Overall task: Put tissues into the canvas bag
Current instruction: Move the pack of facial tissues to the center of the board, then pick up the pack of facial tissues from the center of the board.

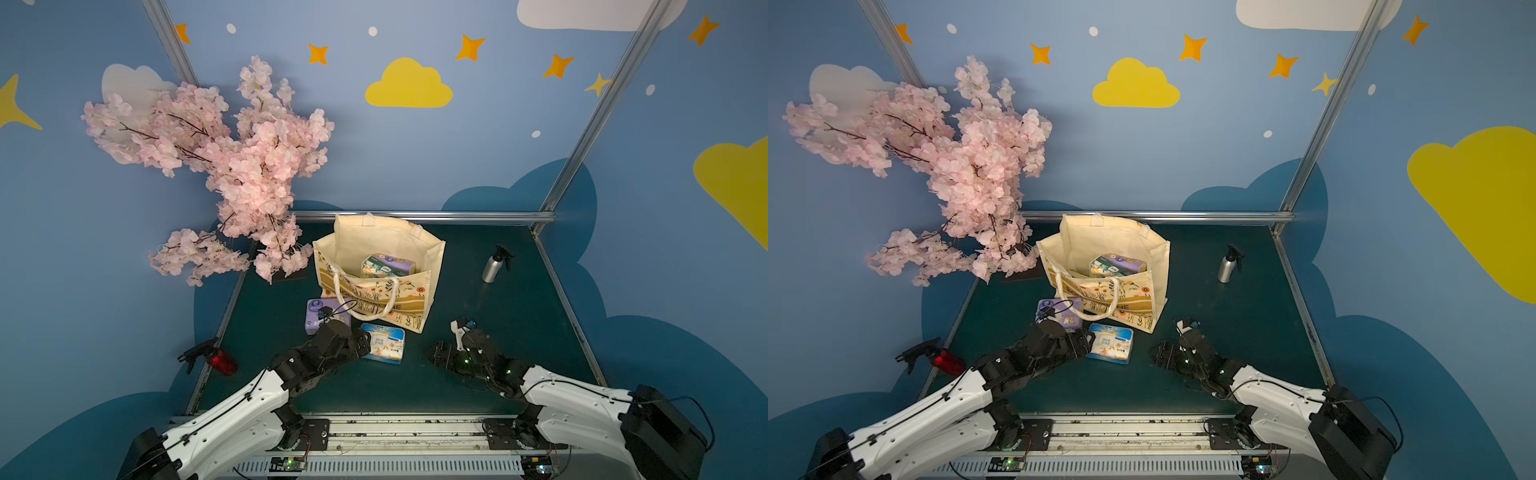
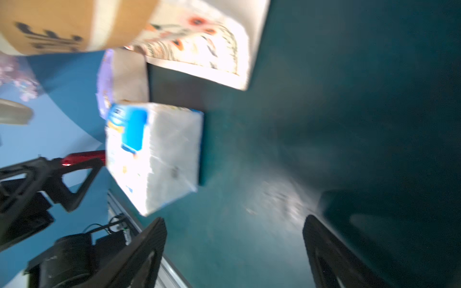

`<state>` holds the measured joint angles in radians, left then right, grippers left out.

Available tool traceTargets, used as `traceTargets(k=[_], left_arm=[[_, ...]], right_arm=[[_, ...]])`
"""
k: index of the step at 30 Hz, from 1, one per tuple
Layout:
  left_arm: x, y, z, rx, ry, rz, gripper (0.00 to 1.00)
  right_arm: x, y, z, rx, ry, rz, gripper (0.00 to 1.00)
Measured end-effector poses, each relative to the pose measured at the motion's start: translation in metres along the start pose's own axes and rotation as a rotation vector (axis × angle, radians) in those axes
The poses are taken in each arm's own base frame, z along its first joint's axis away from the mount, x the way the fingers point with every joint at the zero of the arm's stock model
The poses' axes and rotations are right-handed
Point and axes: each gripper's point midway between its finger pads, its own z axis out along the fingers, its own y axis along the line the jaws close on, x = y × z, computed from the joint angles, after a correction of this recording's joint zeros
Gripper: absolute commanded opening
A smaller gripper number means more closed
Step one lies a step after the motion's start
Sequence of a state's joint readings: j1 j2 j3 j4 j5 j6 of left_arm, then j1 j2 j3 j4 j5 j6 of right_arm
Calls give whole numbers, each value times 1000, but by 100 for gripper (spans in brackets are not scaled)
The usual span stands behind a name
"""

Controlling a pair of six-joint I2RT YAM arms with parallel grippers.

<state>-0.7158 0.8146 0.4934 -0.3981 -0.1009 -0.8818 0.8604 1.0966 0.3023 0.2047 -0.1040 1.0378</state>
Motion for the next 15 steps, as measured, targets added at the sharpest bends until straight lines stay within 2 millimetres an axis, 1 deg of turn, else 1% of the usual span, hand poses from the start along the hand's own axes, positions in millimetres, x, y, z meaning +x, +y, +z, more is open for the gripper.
traceTargets(k=[4,9,11,14,15], left_arm=[[-1,12,7,-37,20,19,100],[12,15,25,-61,123,61,99],[15,14,29,-64,158,72,99],[17,6,32,-32,182,81,99],[16,2,32,-14,184,80,99]], right_arm=[[-2,15,12,-38,6,-5,86],[-1,27,31,-61,25,7,83],[1,28,39,-71,32,24,82],[5,25,52,-79,47,54,81],[4,28,55,-94,45,63,81]])
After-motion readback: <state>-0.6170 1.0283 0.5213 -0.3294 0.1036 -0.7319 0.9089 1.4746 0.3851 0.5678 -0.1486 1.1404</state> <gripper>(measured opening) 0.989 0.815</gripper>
